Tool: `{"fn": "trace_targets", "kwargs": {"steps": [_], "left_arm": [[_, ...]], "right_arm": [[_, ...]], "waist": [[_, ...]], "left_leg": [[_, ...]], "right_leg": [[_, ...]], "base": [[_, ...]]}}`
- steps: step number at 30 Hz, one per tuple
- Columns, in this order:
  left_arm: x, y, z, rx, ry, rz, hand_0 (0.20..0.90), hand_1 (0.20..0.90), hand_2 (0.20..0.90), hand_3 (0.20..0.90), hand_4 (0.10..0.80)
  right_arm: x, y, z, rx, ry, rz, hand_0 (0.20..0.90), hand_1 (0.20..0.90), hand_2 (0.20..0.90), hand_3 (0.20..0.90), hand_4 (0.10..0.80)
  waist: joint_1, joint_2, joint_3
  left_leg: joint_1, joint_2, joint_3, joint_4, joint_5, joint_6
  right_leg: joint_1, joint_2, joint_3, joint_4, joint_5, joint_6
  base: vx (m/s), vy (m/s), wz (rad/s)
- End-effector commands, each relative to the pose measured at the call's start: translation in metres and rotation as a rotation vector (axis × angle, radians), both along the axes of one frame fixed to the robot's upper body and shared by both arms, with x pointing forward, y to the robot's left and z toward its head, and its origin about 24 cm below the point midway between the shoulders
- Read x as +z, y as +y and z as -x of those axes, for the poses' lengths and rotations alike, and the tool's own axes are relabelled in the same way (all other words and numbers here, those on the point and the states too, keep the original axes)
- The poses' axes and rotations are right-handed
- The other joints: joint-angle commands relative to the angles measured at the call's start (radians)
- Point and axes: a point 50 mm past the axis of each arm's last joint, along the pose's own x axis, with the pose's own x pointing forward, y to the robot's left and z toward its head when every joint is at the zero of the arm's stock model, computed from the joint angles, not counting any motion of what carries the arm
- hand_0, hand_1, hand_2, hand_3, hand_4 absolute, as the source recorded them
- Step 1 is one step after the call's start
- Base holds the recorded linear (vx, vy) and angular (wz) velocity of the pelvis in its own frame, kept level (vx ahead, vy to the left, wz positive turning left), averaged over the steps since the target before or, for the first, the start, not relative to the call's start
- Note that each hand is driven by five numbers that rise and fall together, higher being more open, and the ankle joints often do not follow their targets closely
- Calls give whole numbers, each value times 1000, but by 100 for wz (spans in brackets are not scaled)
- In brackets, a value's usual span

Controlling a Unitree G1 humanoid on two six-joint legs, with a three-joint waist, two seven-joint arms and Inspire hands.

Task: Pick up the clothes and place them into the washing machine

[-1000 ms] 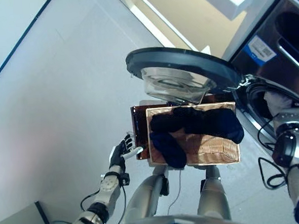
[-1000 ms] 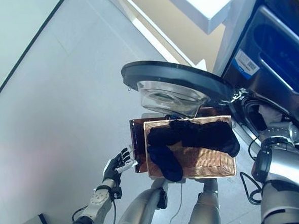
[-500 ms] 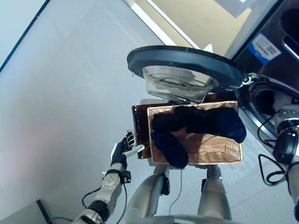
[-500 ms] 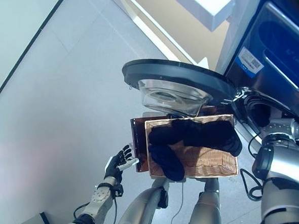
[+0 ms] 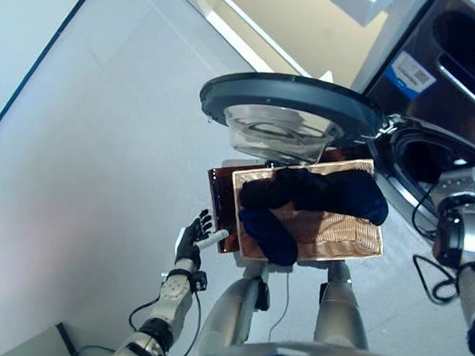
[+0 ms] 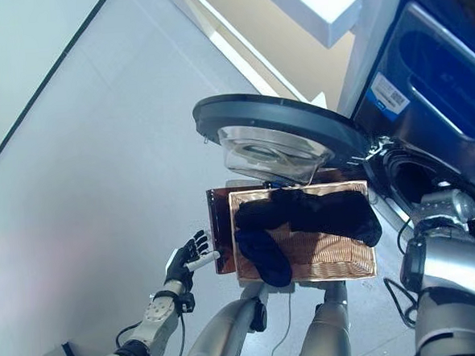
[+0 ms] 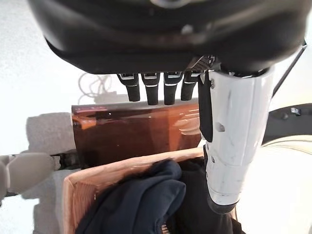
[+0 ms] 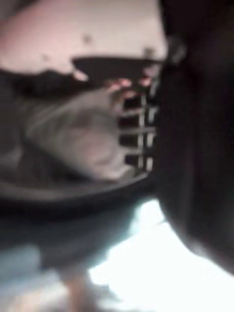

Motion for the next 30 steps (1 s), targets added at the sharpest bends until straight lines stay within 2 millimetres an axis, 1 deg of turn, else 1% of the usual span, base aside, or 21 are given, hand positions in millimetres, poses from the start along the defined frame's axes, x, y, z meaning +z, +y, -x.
{"fn": "trace_targets", "kwargs": {"steps": [1, 2, 3, 4, 7, 8, 11, 12, 13, 14, 15, 16, 17, 18, 19, 20, 23, 25, 26, 28, 30], "left_arm": [[-10, 24, 13, 104, 33, -35, 900, 900, 900, 900, 800], [-9, 27, 13, 120, 29, -40, 900, 900, 900, 900, 800], [-10, 29, 13, 124, 31, -45, 900, 900, 900, 900, 800], [-10, 29, 13, 124, 31, -45, 900, 900, 900, 900, 800], [-10, 37, 14, 157, 34, -60, 900, 900, 900, 900, 800], [-10, 37, 14, 157, 33, -60, 900, 900, 900, 900, 800], [-10, 41, 11, 184, 38, -73, 900, 900, 900, 900, 800], [-10, 41, 11, 184, 38, -73, 900, 900, 900, 900, 800], [-9, 41, 10, 189, 39, -80, 900, 900, 900, 900, 800], [-9, 44, 9, 206, 43, -91, 900, 900, 900, 900, 800], [-10, 44, 10, 206, 43, -92, 900, 900, 900, 900, 800], [-10, 46, 10, 219, 46, -99, 900, 900, 900, 900, 800], [-11, 49, 11, 236, 51, -108, 900, 900, 900, 900, 800], [-11, 49, 11, 236, 51, -107, 900, 900, 900, 900, 800], [-11, 50, 12, 243, 54, -114, 900, 900, 900, 900, 800], [-10, 53, 12, 252, 48, -124, 900, 900, 900, 900, 800], [-9, 54, 12, 250, 36, -127, 900, 900, 900, 900, 800], [-9, 53, 12, 244, 30, -125, 900, 900, 900, 900, 800], [-7, 52, 9, 227, 18, -130, 900, 900, 900, 900, 800], [-6, 51, 7, 225, 12, -125, 900, 900, 900, 900, 800], [-3, 47, 2, 215, 1, -114, 900, 900, 900, 900, 800]], "right_arm": [[-5, 5, -1, 209, 241, 318, 900, 900, 900, 900, 800], [-20, 24, -7, 340, 375, 437, 900, 900, 900, 900, 800], [-27, 29, -6, 363, 397, 452, 900, 900, 900, 900, 800], [-27, 29, -6, 362, 397, 452, 900, 900, 900, 900, 800], [-53, 56, -6, 503, 487, 527, 900, 900, 900, 900, 800], [-53, 56, -6, 503, 487, 527, 900, 900, 900, 900, 800], [-72, 80, -5, 604, 561, 583, 900, 900, 900, 900, 800], [-72, 80, -5, 604, 561, 583, 900, 900, 900, 900, 800], [-78, 87, -5, 628, 589, 616, 900, 900, 900, 900, 800], [-86, 100, -2, 674, 602, 656, 900, 900, 900, 900, 800], [-86, 100, -2, 674, 602, 656, 900, 900, 900, 900, 800], [-90, 105, 0, 700, 616, 686, 900, 900, 900, 900, 800], [-97, 113, 5, 755, 660, 769, 900, 900, 900, 900, 800], [-97, 113, 5, 755, 660, 769, 900, 900, 900, 900, 800], [-99, 116, 7, 789, 695, 849, 900, 900, 900, 900, 800], [-99, 123, 8, 871, 727, 990, 900, 900, 900, 900, 800], [-98, 122, 10, 970, 841, 1251, 900, 900, 900, 900, 800], [-98, 122, 10, 990, 869, 1301, 900, 900, 900, 900, 800], [-98, 124, 6, 1044, 934, 1427, 900, 900, 900, 900, 800], [-95, 124, 4, 1054, 957, 1478, 900, 900, 900, 900, 800], [-97, 124, 1, 1101, 1058, 1629, 900, 900, 900, 900, 800]], "waist": [[0, -59, -85], [-8, -74, -74], [-11, -78, -71], [-11, -78, -73], [-20, -96, -60], [-20, -96, -62], [-27, -115, -55], [-27, -115, -58], [-31, -118, -56], [-37, -126, -54], [-37, -127, -54], [-41, -131, -53], [-47, -138, -48], [-47, -138, -50], [-49, -141, -50], [-52, -148, -46], [-48, -154, -45], [-46, -154, -47], [-43, -156, -42], [-41, -156, -44], [-33, -153, -37]], "left_leg": [[20, -40, 31, -17, -79, -36], [35, -34, 32, -17, -81, -33], [40, -33, 31, -17, -81, -31], [36, -33, 31, -17, -79, -30], [52, -27, 31, -17, -79, -26], [48, -27, 31, -17, -77, -26], [67, -21, 27, -17, -80, -23], [64, -21, 27, -17, -78, -23], [70, -20, 25, -17, -79, -22], [79, -17, 27, -17, -81, -20], [79, -18, 27, -17, -81, -20], [85, -16, 28, -17, -83, -18], [100, -14, 29, -17, -86, -16], [96, -14, 29, -17, -86, -16], [104, -13, 30, -17, -89, -14], [121, -10, 32, -17, -94, -10], [132, -10, 34, -17, -96, -6], [130, -10, 34, -17, -94, -5], [132, -10, 35, -17, -95, -4], [127, -9, 35, -17, -93, -3], [121, -8, 35, -17, -90, -3]], "right_leg": [[-8, 36, -29, -5, 39, -53], [6, 42, -31, 0, 35, -55], [10, 43, -33, 1, 34, -55], [8, 43, -34, -1, 37, -55], [23, 47, -41, 3, 30, -56], [20, 48, -41, 2, 32, -56], [44, 53, -45, -1, 27, -57], [41, 53, -45, -2, 29, -57], [47, 55, -47, -2, 28, -57], [54, 56, -49, 0, 27, -57], [55, 56, -49, -1, 27, -57], [59, 58, -48, 1, 26, -57], [72, 60, -47, 2, 21, -57], [69, 60, -48, 1, 22, -57], [75, 62, -45, 2, 20, -57], [87, 62, -40, 5, 16, -56], [94, 62, -39, 7, 12, -57], [91, 62, -38, 6, 12, -58], [92, 64, -36, 7, 10, -59], [86, 64, -35, 7, 12, -60], [79, 66, -32, 10, 11, -63]], "base": [[-23, -53, -2], [-11, -64, -2], [-9, -41, -1], [0, 0, 0], [-13, -16, 2], [0, 0, 0], [0, 0, 0], [0, 0, 0], [0, 0, 0], [0, 0, 0], [3, -2, -4], [12, -6, -5], [11, -6, -5], [19, -6, -5], [23, 1, -9], [27, 1, -10], [5, 0, -4], [0, 0, 0], [-33, -15, -2], [0, 0, 0], [-33, -14, 1]]}}
